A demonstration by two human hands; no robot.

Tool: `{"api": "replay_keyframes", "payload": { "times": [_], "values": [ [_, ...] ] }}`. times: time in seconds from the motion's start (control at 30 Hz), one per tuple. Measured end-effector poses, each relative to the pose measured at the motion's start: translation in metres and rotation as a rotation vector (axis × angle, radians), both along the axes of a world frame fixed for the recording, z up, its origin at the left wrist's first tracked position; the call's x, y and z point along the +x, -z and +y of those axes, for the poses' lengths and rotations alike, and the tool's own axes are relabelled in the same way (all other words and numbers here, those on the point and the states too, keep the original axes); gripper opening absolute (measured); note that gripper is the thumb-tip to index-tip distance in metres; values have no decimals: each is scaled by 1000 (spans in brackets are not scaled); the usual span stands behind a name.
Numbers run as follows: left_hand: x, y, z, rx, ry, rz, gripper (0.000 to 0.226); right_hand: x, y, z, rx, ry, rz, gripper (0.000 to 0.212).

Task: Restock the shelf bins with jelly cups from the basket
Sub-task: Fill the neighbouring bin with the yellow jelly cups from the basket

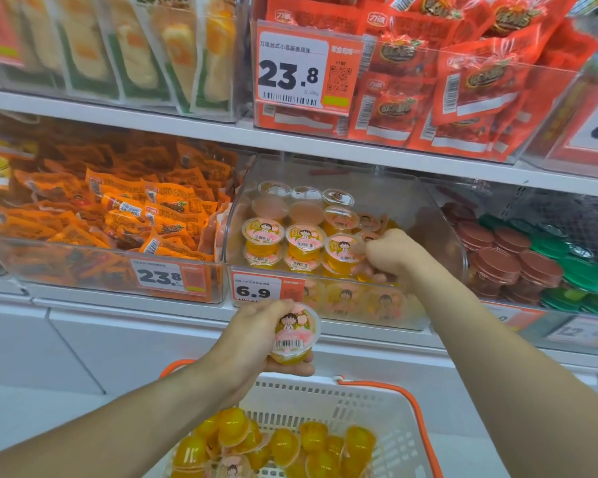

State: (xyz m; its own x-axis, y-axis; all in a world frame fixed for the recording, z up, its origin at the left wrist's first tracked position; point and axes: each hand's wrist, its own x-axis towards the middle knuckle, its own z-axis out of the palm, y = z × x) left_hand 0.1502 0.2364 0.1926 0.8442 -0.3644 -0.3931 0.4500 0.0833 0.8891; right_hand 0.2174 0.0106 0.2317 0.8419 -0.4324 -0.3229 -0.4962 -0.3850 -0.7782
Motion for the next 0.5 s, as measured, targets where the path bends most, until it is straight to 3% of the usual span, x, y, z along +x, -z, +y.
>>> {"api": "replay_keyframes", "payload": {
  "times": [0.13,0.33,0.5],
  "values": [
    [1,3,0,-5,-2,4,32,-4,-8,-9,-225,-84,65,28],
    [5,5,2,-85,-28,41,31,4,4,-4,38,-3,-8,12],
    [6,6,1,-133,-56,34,26,6,7,0,70,50,-68,13]
  ]
}}
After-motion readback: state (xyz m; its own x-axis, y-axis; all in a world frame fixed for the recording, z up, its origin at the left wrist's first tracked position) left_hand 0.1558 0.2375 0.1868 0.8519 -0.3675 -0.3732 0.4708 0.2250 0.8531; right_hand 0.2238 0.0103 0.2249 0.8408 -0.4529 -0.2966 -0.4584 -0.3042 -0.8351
